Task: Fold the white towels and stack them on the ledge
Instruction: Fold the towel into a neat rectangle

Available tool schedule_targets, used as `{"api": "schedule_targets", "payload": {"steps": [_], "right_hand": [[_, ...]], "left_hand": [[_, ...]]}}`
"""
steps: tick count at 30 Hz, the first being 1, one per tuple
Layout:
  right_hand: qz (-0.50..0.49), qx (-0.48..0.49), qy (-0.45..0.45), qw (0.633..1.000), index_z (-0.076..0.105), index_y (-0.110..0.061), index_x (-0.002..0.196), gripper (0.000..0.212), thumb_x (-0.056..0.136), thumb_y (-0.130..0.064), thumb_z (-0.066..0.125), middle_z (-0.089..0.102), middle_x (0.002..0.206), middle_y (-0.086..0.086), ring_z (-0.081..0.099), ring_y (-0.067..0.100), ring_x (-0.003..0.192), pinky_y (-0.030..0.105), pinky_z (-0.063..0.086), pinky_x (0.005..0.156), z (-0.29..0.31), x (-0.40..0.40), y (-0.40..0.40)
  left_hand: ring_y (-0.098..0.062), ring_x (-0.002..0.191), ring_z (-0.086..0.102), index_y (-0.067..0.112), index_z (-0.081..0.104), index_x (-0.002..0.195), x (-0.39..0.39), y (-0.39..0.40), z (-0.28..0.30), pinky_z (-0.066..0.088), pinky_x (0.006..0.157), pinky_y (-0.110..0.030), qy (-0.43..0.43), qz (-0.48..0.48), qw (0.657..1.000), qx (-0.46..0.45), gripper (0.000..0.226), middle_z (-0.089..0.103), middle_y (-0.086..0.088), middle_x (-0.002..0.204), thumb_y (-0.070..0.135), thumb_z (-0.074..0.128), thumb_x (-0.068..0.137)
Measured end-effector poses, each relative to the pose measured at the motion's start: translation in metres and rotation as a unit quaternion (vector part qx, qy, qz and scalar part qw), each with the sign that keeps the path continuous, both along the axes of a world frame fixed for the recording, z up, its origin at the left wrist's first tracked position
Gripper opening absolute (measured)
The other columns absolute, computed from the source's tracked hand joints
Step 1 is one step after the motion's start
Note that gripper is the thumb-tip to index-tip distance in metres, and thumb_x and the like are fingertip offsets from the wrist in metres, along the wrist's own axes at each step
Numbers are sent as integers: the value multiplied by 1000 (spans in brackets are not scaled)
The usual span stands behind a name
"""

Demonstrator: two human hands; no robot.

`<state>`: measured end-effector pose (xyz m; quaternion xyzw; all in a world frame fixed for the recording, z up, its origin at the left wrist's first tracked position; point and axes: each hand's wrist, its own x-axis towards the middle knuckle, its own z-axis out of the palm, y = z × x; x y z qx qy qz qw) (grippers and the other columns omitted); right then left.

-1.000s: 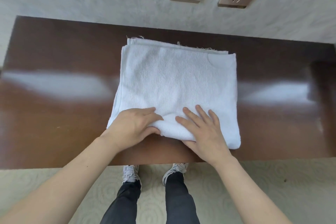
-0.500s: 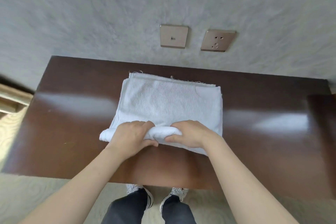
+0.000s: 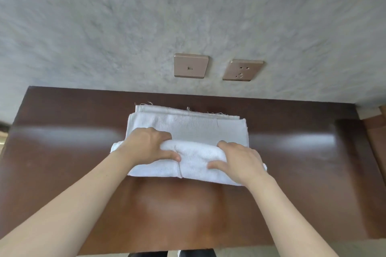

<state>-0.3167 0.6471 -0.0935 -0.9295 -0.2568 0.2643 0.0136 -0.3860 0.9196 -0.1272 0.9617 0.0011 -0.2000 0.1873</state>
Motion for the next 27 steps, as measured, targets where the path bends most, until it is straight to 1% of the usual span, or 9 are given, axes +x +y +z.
{"api": "schedule_targets", "payload": {"steps": [2,5,9,11,13,16,20,24,27], "right_hand": [[-21,-9,-32,999,45,-27,89,65,72,-90,46,53,76,-14,50,12,67,30,30,54,-3,14,4],[-64,-1,-27,998,48,-27,75,77,55,-101,44,56,67,-13,51,5,61,27,30,53,-4,37,4],[-90,56,69,992,40,-22,58,84,43,-103,53,44,54,-13,43,7,51,28,28,51,-7,63,1],[-110,101,119,982,33,-22,53,83,42,-99,61,33,51,-11,33,9,47,28,24,51,-8,80,2],[-126,134,154,971,31,-22,51,81,44,-94,67,30,51,-11,29,8,46,30,22,52,-9,98,4],[-151,147,160,964,34,-21,52,78,47,-90,70,34,50,-11,33,10,46,32,24,52,-18,122,11],[-130,100,86,983,36,-20,55,83,47,-99,58,37,47,-8,39,12,44,31,28,50,-34,136,23],[-124,72,0,990,42,-16,55,87,54,-103,45,50,47,-7,54,14,50,32,38,52,-60,128,19],[-106,73,-90,988,47,-20,53,89,55,-106,24,52,47,-8,54,12,52,31,34,53,-76,121,14]], "left_hand": [[2,62,50,36,48,67,12,6,-3,34,54,-24,-13,12,1000,10,72,54,12,58,104,27,54],[1,65,54,34,50,66,28,13,-9,40,57,-25,-10,32,999,2,77,56,12,59,106,24,52],[-7,56,51,22,48,64,54,22,-12,37,57,-25,111,44,990,-81,89,51,14,57,108,34,46],[-8,56,50,21,53,71,69,30,-11,37,61,-26,172,39,979,-99,94,50,12,61,109,35,44],[-6,50,43,23,49,68,82,38,-8,33,60,-27,193,31,975,-107,89,44,14,57,109,37,45],[-8,42,38,24,34,55,103,44,-4,29,55,-28,140,22,984,-109,83,37,14,49,107,38,49],[-4,61,54,29,52,63,120,43,-19,37,60,-27,-2,-5,1000,17,86,58,12,63,108,20,53],[-9,69,52,37,43,68,121,42,-44,37,69,-29,-27,-30,998,41,72,52,15,68,103,14,60],[-11,66,49,39,41,71,122,46,-58,33,64,-28,-66,-46,996,47,65,47,15,62,98,14,64]]}}
